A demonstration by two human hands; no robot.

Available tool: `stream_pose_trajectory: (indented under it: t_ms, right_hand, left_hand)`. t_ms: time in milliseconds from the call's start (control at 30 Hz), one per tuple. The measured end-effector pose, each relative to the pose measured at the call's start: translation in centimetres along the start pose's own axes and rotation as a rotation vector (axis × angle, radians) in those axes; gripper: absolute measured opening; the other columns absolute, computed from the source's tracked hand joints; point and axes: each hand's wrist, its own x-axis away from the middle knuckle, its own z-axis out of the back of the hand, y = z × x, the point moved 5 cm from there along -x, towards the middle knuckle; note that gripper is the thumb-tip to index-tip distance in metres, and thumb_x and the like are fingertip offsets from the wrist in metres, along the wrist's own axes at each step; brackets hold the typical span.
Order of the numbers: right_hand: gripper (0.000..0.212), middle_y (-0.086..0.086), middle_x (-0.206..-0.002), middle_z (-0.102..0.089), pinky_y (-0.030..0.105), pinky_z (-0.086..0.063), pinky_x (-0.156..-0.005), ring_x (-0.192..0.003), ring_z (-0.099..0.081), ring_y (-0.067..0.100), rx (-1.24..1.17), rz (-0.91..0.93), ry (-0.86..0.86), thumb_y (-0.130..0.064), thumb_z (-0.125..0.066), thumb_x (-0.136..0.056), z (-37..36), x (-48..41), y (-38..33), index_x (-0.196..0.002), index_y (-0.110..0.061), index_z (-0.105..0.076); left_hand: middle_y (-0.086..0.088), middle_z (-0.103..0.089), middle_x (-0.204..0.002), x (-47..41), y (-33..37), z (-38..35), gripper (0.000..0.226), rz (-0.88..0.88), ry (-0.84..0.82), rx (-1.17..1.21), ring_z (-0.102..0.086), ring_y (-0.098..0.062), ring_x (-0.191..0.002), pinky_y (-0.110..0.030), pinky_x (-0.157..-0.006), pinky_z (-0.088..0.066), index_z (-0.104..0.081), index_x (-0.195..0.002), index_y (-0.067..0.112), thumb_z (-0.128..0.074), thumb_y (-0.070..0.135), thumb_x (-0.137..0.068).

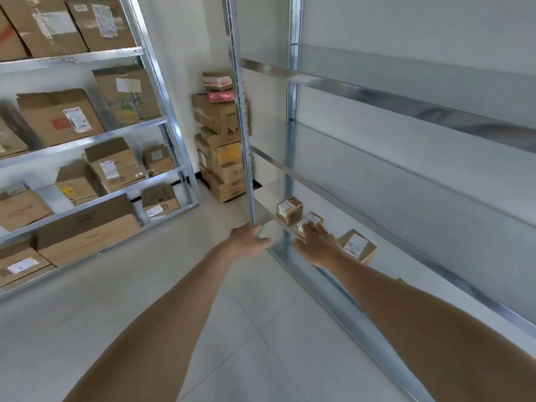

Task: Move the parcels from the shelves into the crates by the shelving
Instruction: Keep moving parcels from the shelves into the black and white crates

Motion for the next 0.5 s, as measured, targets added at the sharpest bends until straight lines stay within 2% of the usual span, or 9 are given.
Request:
stream_pose_trajectory:
  t_ms: [167, 333, 433, 500]
  right_hand:
    - [0.072, 0.006, -0.172, -0.002, 0.053, -0.013, -0.126, -0.158, -0.003, 0.026, -0.038, -0.038, -0.014, -0.049, -0.028, -0.105, -0.2, -6.4, -1.2, -0.163, -0.012, -0.008]
    - [0.073, 0.007, -0.172, -0.001, 0.051, -0.012, -0.127, -0.158, -0.001, 0.026, -0.080, -0.084, -0.045, -0.050, -0.028, -0.106, -1.4, -14.0, -0.7, -0.163, -0.010, -0.006]
    - [0.073, 0.007, -0.172, -0.001, 0.050, -0.011, -0.127, -0.158, -0.002, 0.026, -0.134, -0.120, -0.058, -0.049, -0.029, -0.106, -1.9, -18.9, 0.1, -0.163, -0.009, -0.006]
    - [0.070, 0.008, -0.171, -0.006, 0.051, -0.014, -0.126, -0.158, -0.005, 0.026, -0.172, -0.143, -0.056, -0.047, -0.030, -0.106, -2.0, -21.9, 0.8, -0.162, -0.009, -0.011]
  left_hand:
    - [-0.019, -0.033, -0.161, -6.3, -1.9, 2.4, 0.059, -0.041, -0.024, 0.002, -0.030, -0.033, -0.149, -0.033, -0.115, -0.026, -0.033, -0.157, 0.009, -0.044, 0.039, -0.107]
    - [-0.012, -0.026, -0.166, -14.6, -4.0, 3.9, 0.066, -0.040, -0.075, -0.027, -0.022, -0.035, -0.152, -0.038, -0.119, -0.024, -0.025, -0.162, 0.013, -0.044, 0.044, -0.106]
    - [-0.013, -0.032, -0.162, -20.4, -4.7, 4.8, 0.065, -0.032, -0.106, -0.050, -0.028, -0.037, -0.148, -0.042, -0.117, -0.030, -0.034, -0.156, 0.011, -0.045, 0.048, -0.104]
    - [-0.013, -0.029, -0.164, -24.0, -4.7, 5.4, 0.067, -0.027, -0.131, -0.057, -0.026, -0.038, -0.149, -0.043, -0.118, -0.030, -0.032, -0.158, 0.011, -0.044, 0.049, -0.104]
